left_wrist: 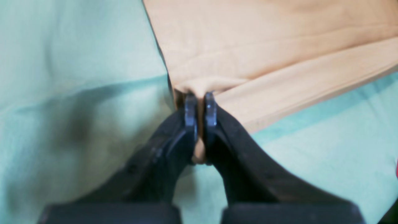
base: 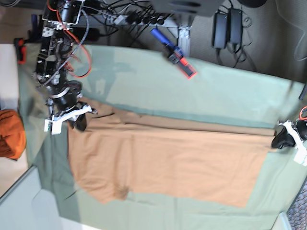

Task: Fold the T-shirt properly
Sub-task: 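Lift the shirt side and fold it lengthwise over the shirt's middle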

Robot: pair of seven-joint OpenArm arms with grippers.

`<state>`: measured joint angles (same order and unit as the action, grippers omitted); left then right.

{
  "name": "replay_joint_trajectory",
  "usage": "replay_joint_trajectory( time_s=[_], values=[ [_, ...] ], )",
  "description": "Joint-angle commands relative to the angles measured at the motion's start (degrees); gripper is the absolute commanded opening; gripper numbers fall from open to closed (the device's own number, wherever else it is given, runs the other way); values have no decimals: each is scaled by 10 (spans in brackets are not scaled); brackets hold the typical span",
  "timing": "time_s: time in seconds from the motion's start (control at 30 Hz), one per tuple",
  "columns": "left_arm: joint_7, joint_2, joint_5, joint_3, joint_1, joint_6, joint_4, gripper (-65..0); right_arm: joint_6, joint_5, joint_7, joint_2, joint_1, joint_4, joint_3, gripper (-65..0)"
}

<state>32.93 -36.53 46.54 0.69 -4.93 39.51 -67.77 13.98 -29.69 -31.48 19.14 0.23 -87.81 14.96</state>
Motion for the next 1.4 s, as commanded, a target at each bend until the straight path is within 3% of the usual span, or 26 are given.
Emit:
replay_joint_trajectory(
  time_s=[0.0,0.27,0.4,0.5,0.6,0.63,0.73,0.93,1.13,1.37],
  values=[
    [-15,-14,5,2,-18,5,-2,-650,43,0,17,10,18,-2,-1,-650],
    [-61,-12,-49,-34,-57,5,23,-650,43,31,17,10,80,55,-51,-650],
    [-64,-4,-54,-48,-78,5,41,-604,43,40,17,10,99,83,-64,-650],
    [-78,2,-71,-50,-90,5,61,-512,43,40,17,10,99,86,-64,-650],
    [-91,5,-81,-50,-95,5,79,-343,50,40,19,10,99,87,-64,-650],
    [-91,5,-80,-50,-95,5,83,-298,64,40,24,10,99,87,-64,-580],
    [-89,5,-77,-50,-95,5,88,-274,74,53,28,9,99,87,-64,-210],
    [-23,2,-8,-29,-95,5,88,-274,73,52,14,9,97,70,-47,-205],
    [55,-4,70,33,-89,5,84,-275,73,38,-62,9,94,34,53,-205],
    [59,-25,98,35,-51,5,70,-275,73,-4,-65,18,9,34,147,-205]
  ],
)
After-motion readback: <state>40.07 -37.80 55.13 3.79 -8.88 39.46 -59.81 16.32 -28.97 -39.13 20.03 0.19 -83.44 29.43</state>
